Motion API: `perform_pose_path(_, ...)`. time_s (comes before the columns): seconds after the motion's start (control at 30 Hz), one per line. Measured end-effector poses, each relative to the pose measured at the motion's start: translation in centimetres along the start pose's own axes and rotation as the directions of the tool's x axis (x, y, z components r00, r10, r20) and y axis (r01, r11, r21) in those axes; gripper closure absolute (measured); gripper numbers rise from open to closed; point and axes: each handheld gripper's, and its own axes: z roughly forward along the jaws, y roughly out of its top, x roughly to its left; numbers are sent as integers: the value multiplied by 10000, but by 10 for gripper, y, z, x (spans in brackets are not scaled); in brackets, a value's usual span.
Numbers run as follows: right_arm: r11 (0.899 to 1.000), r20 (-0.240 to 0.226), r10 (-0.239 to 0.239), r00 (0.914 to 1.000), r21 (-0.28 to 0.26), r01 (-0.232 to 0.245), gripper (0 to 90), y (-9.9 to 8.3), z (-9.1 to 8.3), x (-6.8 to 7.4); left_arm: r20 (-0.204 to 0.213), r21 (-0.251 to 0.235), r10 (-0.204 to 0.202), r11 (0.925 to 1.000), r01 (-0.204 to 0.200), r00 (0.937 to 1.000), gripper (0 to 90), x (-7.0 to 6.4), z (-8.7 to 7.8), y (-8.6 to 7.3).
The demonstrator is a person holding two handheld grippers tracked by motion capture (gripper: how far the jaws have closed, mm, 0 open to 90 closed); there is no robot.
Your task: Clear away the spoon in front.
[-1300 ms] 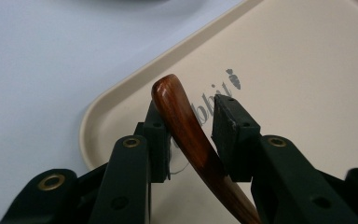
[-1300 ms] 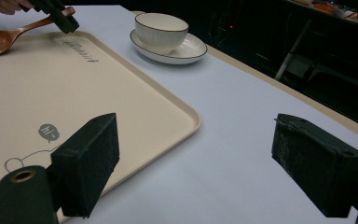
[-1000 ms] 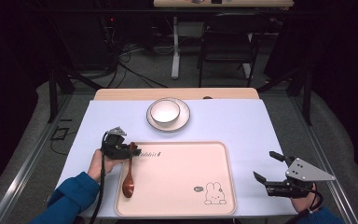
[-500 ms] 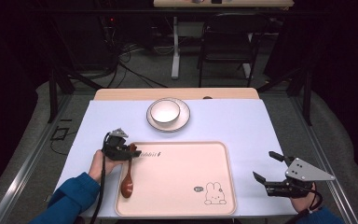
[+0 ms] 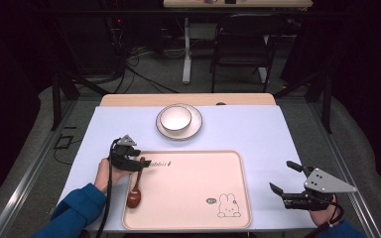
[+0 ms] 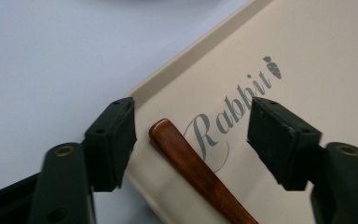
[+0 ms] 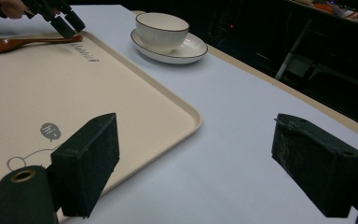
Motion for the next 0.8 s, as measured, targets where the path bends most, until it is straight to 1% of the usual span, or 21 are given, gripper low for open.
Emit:
perform_pose_path(0.13,10000,-4,3,10000,-2,-3,141,0,0,0,-168,-109,39,9999,-40,9999,235,-1,-4,1)
perform_pose_path(0.17,10000,-11,-5,10000,-1,5,140,0,0,0,-211,-98,129,9999,-131,9997,225,-2,-5,2)
perform_pose_path(0.2,10000,-15,8,10000,-9,-8,141,0,0,0,-282,-132,195,9997,-199,9994,214,-3,-7,3)
perform_pose_path(0.27,10000,-21,4,10000,3,-4,141,0,0,0,-261,-150,188,9997,-192,9995,191,-7,-10,6)
perform_pose_path(0.33,10000,-33,-18,10000,37,18,141,0,0,0,-386,-195,397,9990,-405,9985,179,-12,-15,11)
perform_pose_path(0.37,10000,-33,-18,10000,37,18,141,0,0,0,-451,-164,528,9984,-536,9976,179,-15,-18,13)
perform_pose_path(0.47,10000,-18,-26,10000,22,26,141,0,-1,0,-660,-337,673,9970,-697,9955,167,-20,-27,17)
perform_pose_path(0.5,10000,-3,-36,10000,21,36,141,0,-1,0,-694,-495,783,9954,-818,9945,162,-24,-35,18)
perform_pose_path(0.53,10000,-3,-36,10000,21,36,141,0,-1,0,-694,-495,783,9954,-818,9945,162,-24,-35,18)
perform_pose_path(0.57,10000,-11,-43,10000,14,43,141,0,-1,0,-782,-506,915,9941,-957,9927,162,-26,-39,19)
perform_pose_path(0.67,10000,-19,-21,10000,23,21,141,0,0,0,-913,-716,1020,9915,-1087,9906,159,-31,-51,21)
perform_pose_path(0.73,10000,-14,-18,10000,27,18,140,0,0,0,-1094,-759,1179,9891,-1265,9870,156,-34,-57,22)
perform_pose_path(0.8,10000,-18,-31,10000,25,31,141,0,0,1,-1084,-785,1185,9888,-1273,9870,152,-36,-64,23)
